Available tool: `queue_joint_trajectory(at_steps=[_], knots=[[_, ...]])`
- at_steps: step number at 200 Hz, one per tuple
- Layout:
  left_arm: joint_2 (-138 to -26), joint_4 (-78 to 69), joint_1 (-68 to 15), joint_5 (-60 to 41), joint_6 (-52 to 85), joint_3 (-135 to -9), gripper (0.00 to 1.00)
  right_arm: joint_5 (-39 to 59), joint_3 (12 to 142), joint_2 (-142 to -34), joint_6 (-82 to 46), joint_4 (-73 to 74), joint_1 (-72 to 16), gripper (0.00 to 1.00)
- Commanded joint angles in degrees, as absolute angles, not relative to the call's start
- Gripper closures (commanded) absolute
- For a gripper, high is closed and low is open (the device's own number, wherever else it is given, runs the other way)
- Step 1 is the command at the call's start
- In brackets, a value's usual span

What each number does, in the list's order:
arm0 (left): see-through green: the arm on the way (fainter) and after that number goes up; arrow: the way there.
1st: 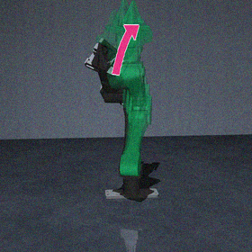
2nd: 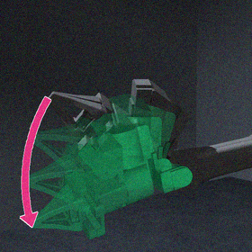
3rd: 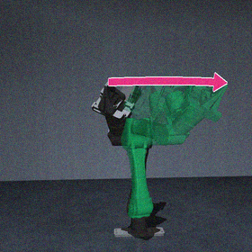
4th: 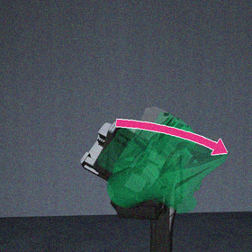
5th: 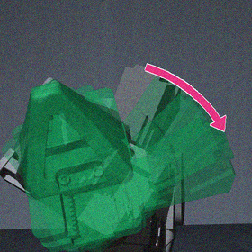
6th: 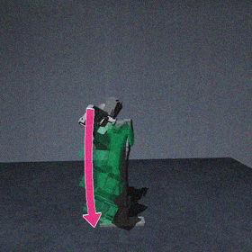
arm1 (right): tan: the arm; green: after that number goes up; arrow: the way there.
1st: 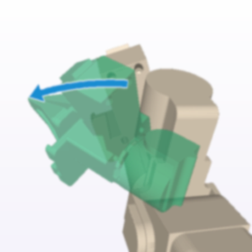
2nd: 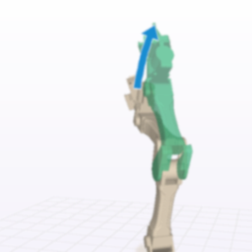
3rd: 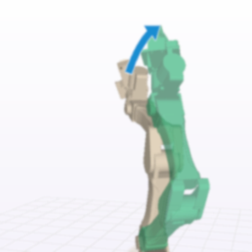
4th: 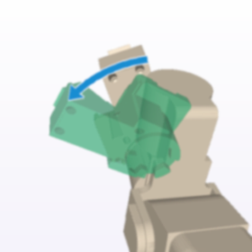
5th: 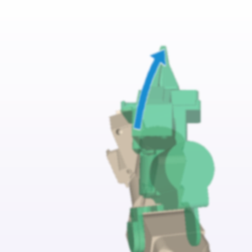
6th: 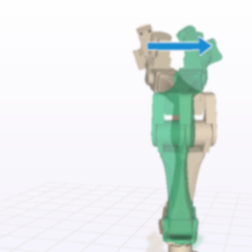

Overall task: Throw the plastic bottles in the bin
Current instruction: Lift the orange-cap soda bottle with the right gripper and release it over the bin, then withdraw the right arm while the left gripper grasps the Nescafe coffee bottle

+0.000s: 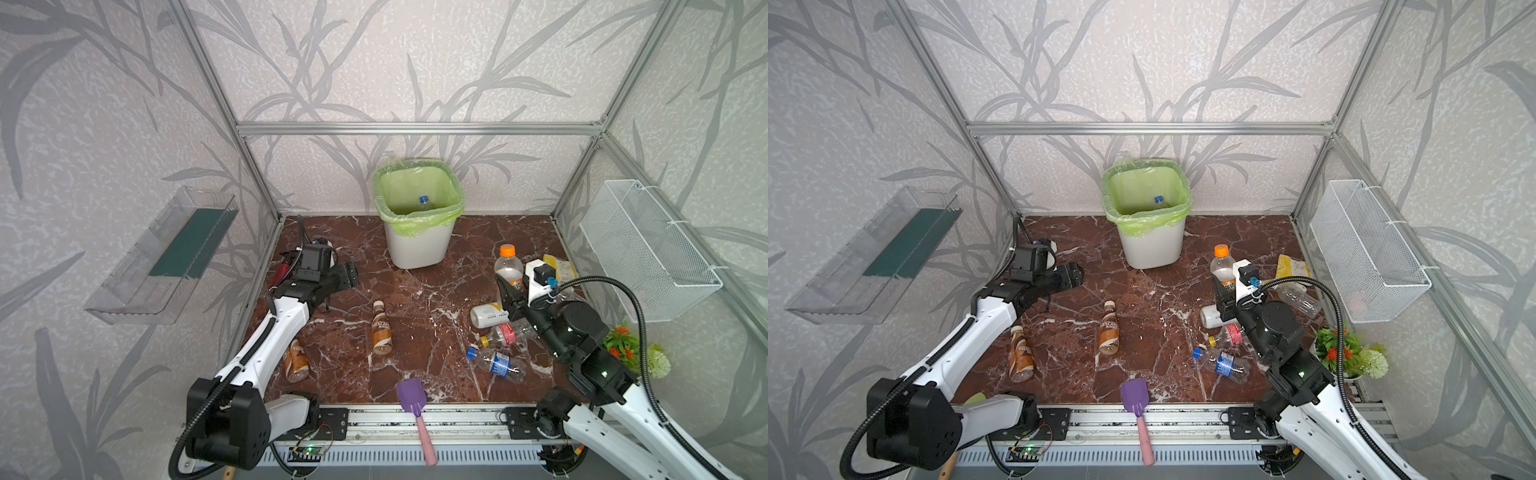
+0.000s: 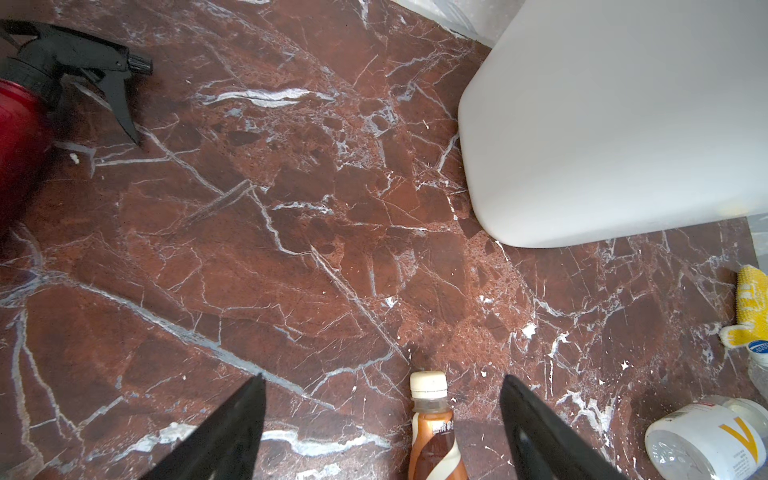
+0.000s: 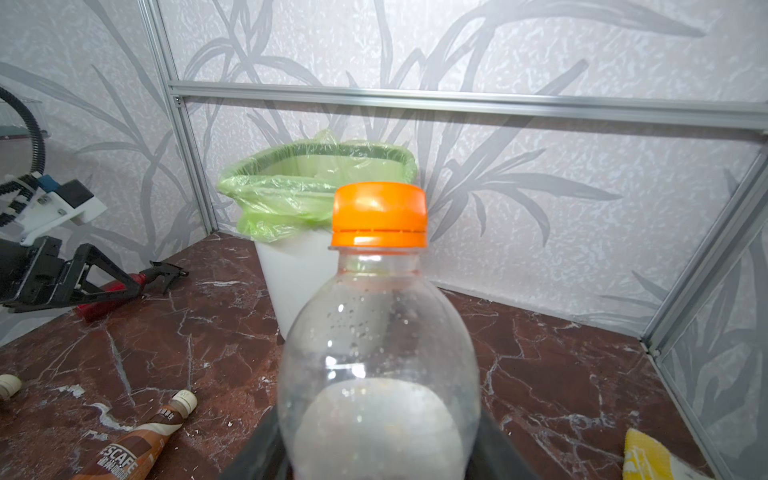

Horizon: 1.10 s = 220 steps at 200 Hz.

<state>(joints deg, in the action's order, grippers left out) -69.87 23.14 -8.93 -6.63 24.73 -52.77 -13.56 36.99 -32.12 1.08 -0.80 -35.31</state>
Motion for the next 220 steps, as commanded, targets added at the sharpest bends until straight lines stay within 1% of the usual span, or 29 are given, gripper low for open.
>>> queue_joint_trajectory(at_steps=[1, 17, 29, 46, 54, 61, 65, 72, 82, 98, 107, 122, 148, 181, 220], knots=[[-69.71, 22.56, -8.7, -6.2, 25.4, -53.19, 0.13, -8.78, 41.93, -36.77, 4.81, 8.05, -35.51, 0.46], [-68.81, 22.33, -8.71, -5.81, 25.69, -52.93, 0.14, -4.55, 51.34, -47.72, 6.44, 14.77, -35.45, 0.46], [-68.15, 21.9, -8.75, -5.79, 25.95, -52.74, 0.14, -1.0, 62.39, -60.5, 5.5, 16.33, -35.26, 0.48], [-67.22, 22.24, -8.79, -5.61, 26.43, -52.63, 0.14, 6.29, 88.45, -81.02, 1.68, 4.45, -33.65, 0.49], [-66.63, 22.72, -8.87, -5.15, 27.05, -52.4, 0.13, 7.31, 103.72, -90.37, 2.05, -5.39, -33.25, 0.44], [-65.93, 23.32, -8.88, -4.49, 27.59, -52.15, 0.11, 4.34, 113.66, -96.22, 3.24, -12.94, -33.16, 0.29], [-65.42, 23.81, -8.97, -4.11, 27.88, -51.95, 0.1, 1.9, 117.49, -98.27, 3.62, -15.82, -33.09, 0.18], [-64.12, 24.81, -9.12, -3.12, 28.19, -51.49, 0.08, -0.16, 120.52, -101.07, 4.6, -17.89, -32.68, 0.08], [-61.98, 26.51, -9.22, -2.35, 28.44, -50.48, 0.06, -1.56, 117.29, -99.33, 5.19, -15.69, -32.02, 0.0], [-58.21, 28.13, -9.21, -2.0, 28.43, -48.3, 0.04, -1.93, 101.29, -90.44, 5.31, -1.79, -31.22, 0.01], [-56.42, 27.46, -9.23, -3.29, 27.82, -46.8, 0.04, -1.85, 95.89, -86.67, 4.3, 1.36, -30.6, 0.01], [-54.88, 27.38, -9.23, -5.04, 28.95, -45.54, 0.04, -3.03, 90.04, -82.44, 3.28, 2.26, -30.12, 0.01], [-56.03, 29.47, -10.75, -7.85, 29.97, -46.12, 0.04, -5.01, 79.65, -76.31, 1.27, 5.78, -29.31, 0.01], [-57.42, 31.41, -17.8, -4.85, 30.36, -46.09, 0.03, -7.68, 68.58, -70.71, -0.16, 4.35, -28.36, 0.01], [-59.45, 32.75, -21.96, -7.71, 32.14, -43.62, 0.03, -7.82, 56.13, -65.15, -7.45, 1.58, -24.72, 0.01]])
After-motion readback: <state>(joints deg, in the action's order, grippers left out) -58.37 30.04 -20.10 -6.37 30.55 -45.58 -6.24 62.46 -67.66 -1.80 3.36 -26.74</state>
